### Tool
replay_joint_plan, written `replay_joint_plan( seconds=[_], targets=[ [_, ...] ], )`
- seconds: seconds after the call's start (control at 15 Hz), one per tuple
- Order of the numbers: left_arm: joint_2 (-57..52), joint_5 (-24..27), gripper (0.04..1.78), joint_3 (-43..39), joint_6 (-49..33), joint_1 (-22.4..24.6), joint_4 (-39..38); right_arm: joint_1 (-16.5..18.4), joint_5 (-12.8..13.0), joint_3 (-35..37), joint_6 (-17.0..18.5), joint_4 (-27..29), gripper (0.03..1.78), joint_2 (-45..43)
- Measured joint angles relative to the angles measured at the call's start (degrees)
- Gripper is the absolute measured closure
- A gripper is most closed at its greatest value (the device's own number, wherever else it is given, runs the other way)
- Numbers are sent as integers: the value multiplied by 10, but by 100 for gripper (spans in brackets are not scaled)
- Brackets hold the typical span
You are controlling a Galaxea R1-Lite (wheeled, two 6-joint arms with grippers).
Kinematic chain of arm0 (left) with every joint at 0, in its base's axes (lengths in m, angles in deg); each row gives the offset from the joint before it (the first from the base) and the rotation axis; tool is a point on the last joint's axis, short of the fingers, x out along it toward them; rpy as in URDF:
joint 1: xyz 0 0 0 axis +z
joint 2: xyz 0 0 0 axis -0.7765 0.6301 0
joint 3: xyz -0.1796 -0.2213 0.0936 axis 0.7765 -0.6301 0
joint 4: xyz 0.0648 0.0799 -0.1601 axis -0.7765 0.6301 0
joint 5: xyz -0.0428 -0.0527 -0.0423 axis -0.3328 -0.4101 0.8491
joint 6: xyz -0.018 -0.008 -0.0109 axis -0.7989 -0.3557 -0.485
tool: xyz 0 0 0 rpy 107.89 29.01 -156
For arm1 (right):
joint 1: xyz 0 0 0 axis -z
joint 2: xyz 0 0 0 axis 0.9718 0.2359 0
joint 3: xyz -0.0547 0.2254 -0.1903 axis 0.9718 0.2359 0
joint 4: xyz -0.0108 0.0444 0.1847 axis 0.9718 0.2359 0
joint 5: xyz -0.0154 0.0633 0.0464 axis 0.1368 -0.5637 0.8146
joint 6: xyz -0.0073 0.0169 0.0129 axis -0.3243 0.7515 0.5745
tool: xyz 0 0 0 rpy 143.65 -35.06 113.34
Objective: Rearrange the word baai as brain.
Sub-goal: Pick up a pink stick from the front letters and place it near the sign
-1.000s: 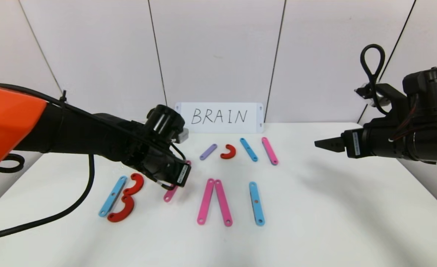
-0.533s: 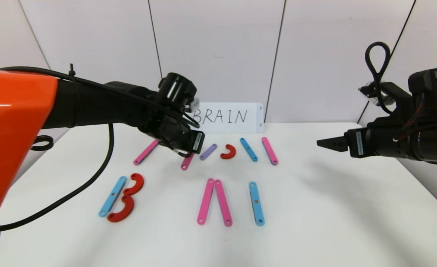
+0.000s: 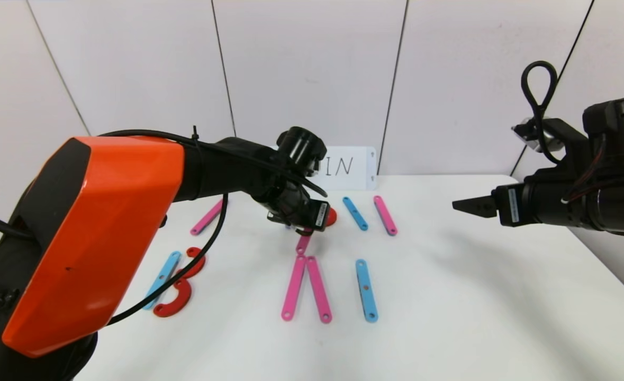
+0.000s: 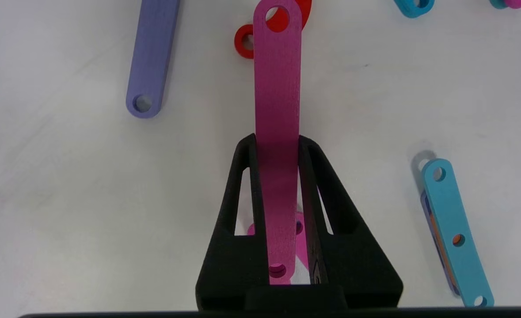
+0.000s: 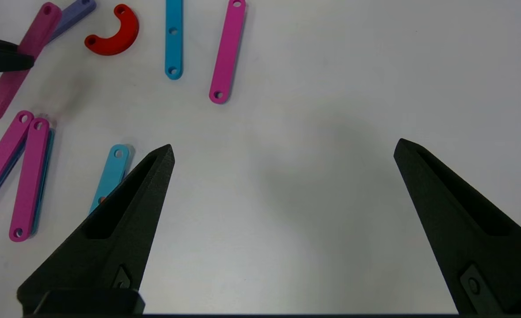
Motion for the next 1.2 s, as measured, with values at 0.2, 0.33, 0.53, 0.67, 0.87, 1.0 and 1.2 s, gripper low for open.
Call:
replay_joint_plan(
  seconds=[0.2, 0.33, 0.53, 0.67, 0.87, 1.0, 1.2],
  targets=[
    [18, 3, 155, 0, 0, -12, -30, 0, 1, 8, -1, -30, 7, 1],
    [27, 4, 155, -2, 0, -18, -60, 0, 1, 12, -1, -39, 7, 2],
    [40, 4, 155, -4, 0, -28, -101, 0, 1, 14, -1, -38, 7, 2],
    [49, 4, 155, -4, 0, -32, -120, 0, 1, 15, -1, -38, 7, 1],
    [57, 4, 155, -4, -3, -35, -130, 0, 1, 15, -1, -38, 7, 1],
    [61, 4, 155, -4, -5, -35, -131, 0, 2, 15, -1, -38, 7, 2],
    [64, 4, 155, -4, -21, -35, -131, 2, 3, 15, -1, -38, 7, 2]
  ],
)
